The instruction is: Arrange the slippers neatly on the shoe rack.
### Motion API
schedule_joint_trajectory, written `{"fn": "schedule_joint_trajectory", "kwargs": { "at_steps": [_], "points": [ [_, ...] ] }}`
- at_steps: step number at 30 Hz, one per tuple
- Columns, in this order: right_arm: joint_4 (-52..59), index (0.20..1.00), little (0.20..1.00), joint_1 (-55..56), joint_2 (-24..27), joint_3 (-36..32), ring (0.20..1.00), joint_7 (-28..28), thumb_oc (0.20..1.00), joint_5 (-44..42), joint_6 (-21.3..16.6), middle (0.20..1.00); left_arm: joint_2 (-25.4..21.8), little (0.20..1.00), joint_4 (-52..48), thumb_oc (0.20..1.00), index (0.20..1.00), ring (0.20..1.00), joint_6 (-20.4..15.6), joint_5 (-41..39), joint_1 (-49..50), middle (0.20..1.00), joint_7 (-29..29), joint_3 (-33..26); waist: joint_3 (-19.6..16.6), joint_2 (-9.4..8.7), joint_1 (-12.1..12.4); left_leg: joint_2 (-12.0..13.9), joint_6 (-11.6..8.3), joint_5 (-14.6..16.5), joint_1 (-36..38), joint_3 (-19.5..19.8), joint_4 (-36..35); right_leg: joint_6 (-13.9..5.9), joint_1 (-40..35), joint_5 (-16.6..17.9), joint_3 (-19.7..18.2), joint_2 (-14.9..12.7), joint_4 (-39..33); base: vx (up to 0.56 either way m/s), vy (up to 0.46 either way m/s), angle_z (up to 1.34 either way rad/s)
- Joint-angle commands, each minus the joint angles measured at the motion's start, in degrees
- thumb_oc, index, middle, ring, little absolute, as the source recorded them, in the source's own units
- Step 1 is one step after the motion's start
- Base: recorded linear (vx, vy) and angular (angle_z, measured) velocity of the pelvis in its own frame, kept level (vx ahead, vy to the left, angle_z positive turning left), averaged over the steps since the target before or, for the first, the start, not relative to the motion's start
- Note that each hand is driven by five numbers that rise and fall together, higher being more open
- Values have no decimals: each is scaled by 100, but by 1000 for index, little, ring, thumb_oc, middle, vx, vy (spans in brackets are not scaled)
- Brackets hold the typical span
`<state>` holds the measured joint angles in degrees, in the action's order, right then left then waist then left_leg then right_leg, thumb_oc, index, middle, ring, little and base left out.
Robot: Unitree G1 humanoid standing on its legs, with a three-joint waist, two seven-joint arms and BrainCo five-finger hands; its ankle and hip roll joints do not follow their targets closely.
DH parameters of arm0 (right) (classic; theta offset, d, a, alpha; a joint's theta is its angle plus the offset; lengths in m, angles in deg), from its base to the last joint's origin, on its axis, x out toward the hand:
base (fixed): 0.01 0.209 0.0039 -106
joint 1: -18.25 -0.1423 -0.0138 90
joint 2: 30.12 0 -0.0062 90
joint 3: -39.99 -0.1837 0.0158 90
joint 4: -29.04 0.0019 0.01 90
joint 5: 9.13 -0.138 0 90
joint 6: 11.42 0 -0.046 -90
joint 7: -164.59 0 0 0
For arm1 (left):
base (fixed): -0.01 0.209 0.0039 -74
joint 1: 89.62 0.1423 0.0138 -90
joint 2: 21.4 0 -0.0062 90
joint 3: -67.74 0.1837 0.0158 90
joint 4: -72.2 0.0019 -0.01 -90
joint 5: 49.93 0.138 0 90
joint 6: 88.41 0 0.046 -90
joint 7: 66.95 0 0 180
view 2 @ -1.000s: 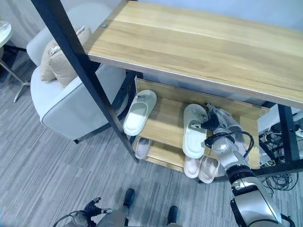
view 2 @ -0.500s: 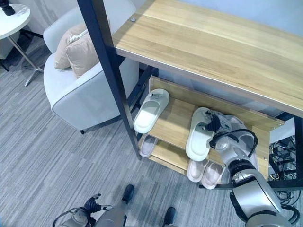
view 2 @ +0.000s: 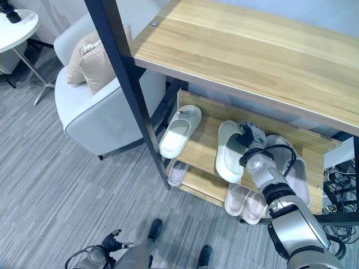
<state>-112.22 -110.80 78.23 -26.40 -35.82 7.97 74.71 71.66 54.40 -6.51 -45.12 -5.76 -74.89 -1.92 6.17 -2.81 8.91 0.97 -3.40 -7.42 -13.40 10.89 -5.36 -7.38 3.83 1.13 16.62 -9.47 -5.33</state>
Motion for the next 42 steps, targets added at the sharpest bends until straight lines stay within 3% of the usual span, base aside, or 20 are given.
{"fn": "schedule_joint_trajectory", "kwargs": {
  "at_steps": [1,8,14,15,16,31,36,42],
  "points": [
    [-137,200,200,-743,132,130,200,-188,200,-155,-110,200,144,1000,470,1000,1000,1000,-41,-194,-343,1000,-153,303,13,-155,51,69,-210,389,-224,-97,36,-406,-174,-134,-208,-412,33,-6,52,4],
    [-521,200,200,-1253,-135,411,200,-223,200,-279,-30,200,46,1000,519,1000,1000,1000,-36,-359,-570,1000,-201,316,120,-337,126,-5,-195,376,-395,-6,36,-434,-76,-54,-142,-456,33,8,49,9],
    [-1021,200,200,-1375,-289,489,200,-206,200,-362,8,200,29,1000,480,1000,1000,1000,-66,-455,-626,1000,-216,373,126,-358,144,-77,-187,368,-465,63,36,-451,-65,-18,-80,-513,33,14,26,5],
    [-1209,809,809,-1409,-355,467,809,-214,809,-427,19,809,38,1000,474,1000,1000,1000,-70,-485,-635,1000,-219,383,108,-353,155,-91,-187,371,-476,60,36,-458,-57,-8,-62,-528,33,15,29,5],
    [-1233,1000,1000,-1428,-381,452,1000,-216,1000,-476,18,1000,37,1000,470,1000,1000,1000,-72,-500,-634,1000,-224,390,102,-351,154,-99,-185,371,-479,64,36,-461,-53,-4,-61,-534,33,21,37,3],
    [-1042,1000,1000,-1154,-582,289,1000,-285,1000,-503,90,1000,118,1000,503,1000,1000,1000,-7,-497,-389,1000,-189,313,-62,-321,66,-97,-167,435,-323,39,36,-451,-201,-30,-60,-570,33,2,4,0],
    [-888,1000,1000,-1055,-672,136,1000,-361,1000,-558,143,1000,143,1000,550,1000,1000,1000,52,-467,-385,1000,-151,288,-66,-393,18,-69,-147,449,-286,-3,36,-448,-186,-12,-110,-553,33,-9,25,-2],
    [261,1000,1000,-60,-868,-558,1000,-767,1000,-442,116,1000,186,1000,579,1000,1000,1000,117,-361,-292,1000,-198,65,-160,-454,-93,-73,-86,557,-113,-45,36,-449,-309,-2,-151,-586,33,5,17,0]
  ]
}}
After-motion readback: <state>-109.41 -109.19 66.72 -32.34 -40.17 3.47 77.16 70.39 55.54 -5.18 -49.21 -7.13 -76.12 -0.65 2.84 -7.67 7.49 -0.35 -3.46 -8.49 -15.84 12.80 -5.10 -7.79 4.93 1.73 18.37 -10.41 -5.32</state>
